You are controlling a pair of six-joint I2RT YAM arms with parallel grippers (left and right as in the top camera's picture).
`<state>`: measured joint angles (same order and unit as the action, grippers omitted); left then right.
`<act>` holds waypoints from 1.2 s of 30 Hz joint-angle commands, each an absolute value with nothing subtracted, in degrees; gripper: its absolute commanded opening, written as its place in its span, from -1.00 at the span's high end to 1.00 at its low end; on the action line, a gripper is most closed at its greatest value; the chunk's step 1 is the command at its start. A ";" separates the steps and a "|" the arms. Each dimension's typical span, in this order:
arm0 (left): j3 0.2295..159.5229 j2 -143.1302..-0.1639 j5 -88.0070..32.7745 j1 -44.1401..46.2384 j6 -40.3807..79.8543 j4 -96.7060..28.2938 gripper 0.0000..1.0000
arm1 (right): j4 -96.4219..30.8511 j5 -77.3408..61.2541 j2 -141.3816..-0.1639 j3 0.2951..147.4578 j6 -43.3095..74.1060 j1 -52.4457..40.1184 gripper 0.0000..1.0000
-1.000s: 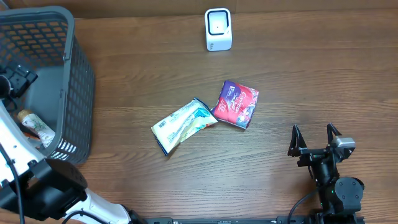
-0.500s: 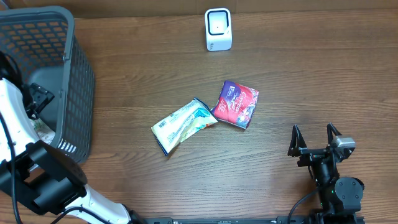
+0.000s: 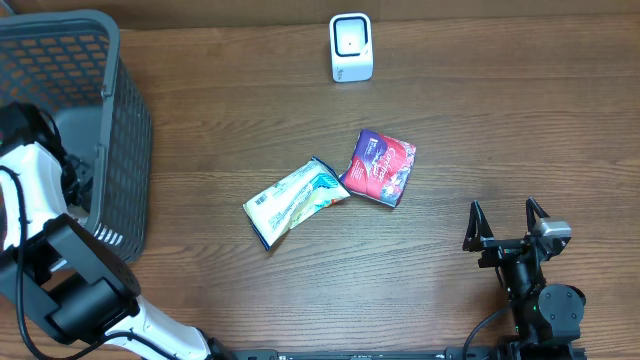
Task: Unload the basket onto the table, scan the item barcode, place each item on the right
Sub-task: 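Lower the left gripper into the basket and grasp the white shampoo bottle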
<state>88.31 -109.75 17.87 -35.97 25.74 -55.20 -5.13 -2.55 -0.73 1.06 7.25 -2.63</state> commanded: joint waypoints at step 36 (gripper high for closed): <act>79.37 -107.77 14.94 -35.57 27.03 -46.68 0.92 | -4.73 -1.98 -0.16 0.47 7.03 -2.50 -1.00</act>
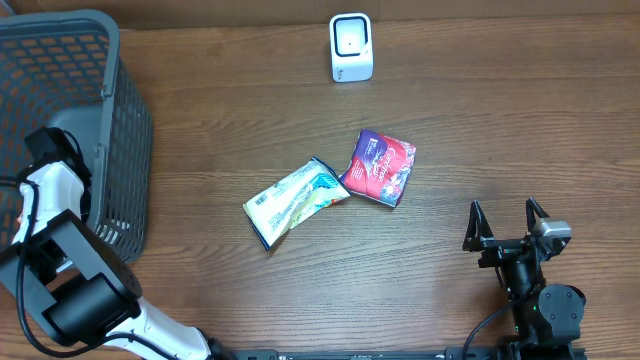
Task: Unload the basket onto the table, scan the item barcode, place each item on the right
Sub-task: 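Lower the left gripper into the basket and grasp the white shampoo bottle, then carry the shampoo bottle toward the scanner and release it on the table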
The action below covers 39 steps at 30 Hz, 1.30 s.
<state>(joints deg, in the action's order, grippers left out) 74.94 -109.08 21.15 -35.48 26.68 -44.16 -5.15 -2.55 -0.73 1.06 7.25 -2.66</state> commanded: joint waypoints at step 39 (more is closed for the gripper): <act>94.21 -93.34 -16.82 20.71 18.94 -63.11 0.92 | -4.73 -1.98 -0.16 0.47 7.03 -2.50 -1.00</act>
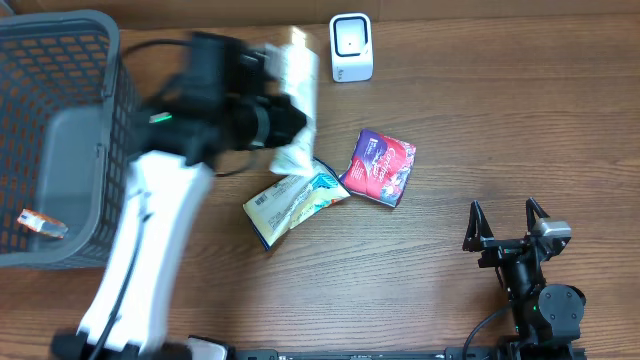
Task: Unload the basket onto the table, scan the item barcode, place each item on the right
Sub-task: 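Carry the shampoo bottle toward the scanner and release it on the table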
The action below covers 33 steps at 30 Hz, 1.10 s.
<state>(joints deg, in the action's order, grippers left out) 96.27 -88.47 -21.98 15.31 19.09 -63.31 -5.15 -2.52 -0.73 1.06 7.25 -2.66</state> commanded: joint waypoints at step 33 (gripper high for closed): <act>102.48 -118.37 -17.39 29.82 22.94 -69.73 0.19 | -4.73 -1.98 -0.16 0.47 7.03 -2.50 -1.00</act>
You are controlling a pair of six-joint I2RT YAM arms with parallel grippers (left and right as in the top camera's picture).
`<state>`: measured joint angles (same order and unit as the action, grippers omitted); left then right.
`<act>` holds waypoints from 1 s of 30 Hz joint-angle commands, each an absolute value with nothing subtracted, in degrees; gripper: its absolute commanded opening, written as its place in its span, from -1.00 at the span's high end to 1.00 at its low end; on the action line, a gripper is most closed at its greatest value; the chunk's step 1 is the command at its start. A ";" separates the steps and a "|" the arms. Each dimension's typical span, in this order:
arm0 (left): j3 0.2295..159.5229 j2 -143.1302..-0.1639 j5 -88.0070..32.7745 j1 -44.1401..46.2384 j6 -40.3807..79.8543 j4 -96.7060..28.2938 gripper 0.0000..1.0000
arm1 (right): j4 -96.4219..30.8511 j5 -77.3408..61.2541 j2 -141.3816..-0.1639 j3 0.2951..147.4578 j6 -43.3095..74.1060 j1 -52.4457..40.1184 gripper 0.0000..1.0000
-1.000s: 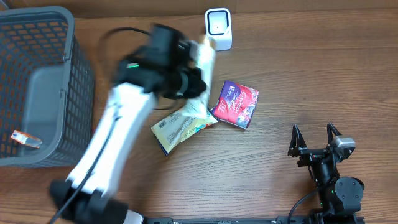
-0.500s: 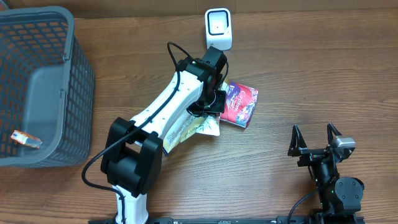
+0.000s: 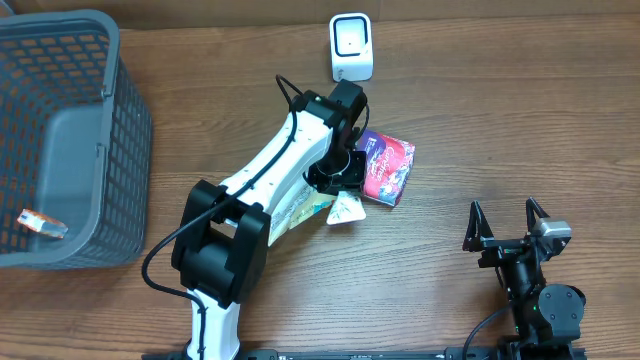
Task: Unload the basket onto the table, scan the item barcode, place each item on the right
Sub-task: 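Carry the shampoo bottle toward the scanner and release it on the table, then move the left gripper back into the basket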
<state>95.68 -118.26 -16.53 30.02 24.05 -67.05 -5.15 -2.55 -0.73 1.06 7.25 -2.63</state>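
The white barcode scanner stands at the table's far edge. My left arm reaches across the middle, and its gripper points down at the table just left of a purple packet. A white packet pokes out from under the gripper, which is shut on it; the wrist hides the fingers. A green-and-white packet lies half under the arm. Near the front right, my right gripper is open and holds nothing.
A grey mesh basket fills the left side, with a small orange item lying inside it. The left arm's base stands at the front edge, left of centre.
My left gripper held the white packet up in the air left of the scanner. It is now low over the table between the green-and-white and purple packets. The right arm has not moved.
My left arm was first reaching into the basket at the left, and was still there at the second moment. Then it held a white packet aloft near the scanner. Now the packet is down by the two packets in the middle.
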 commanded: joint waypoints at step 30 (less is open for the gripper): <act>147.70 -112.07 -3.07 15.66 20.84 -96.82 -0.35 | -4.73 -1.98 -0.16 0.47 7.03 -2.50 -1.00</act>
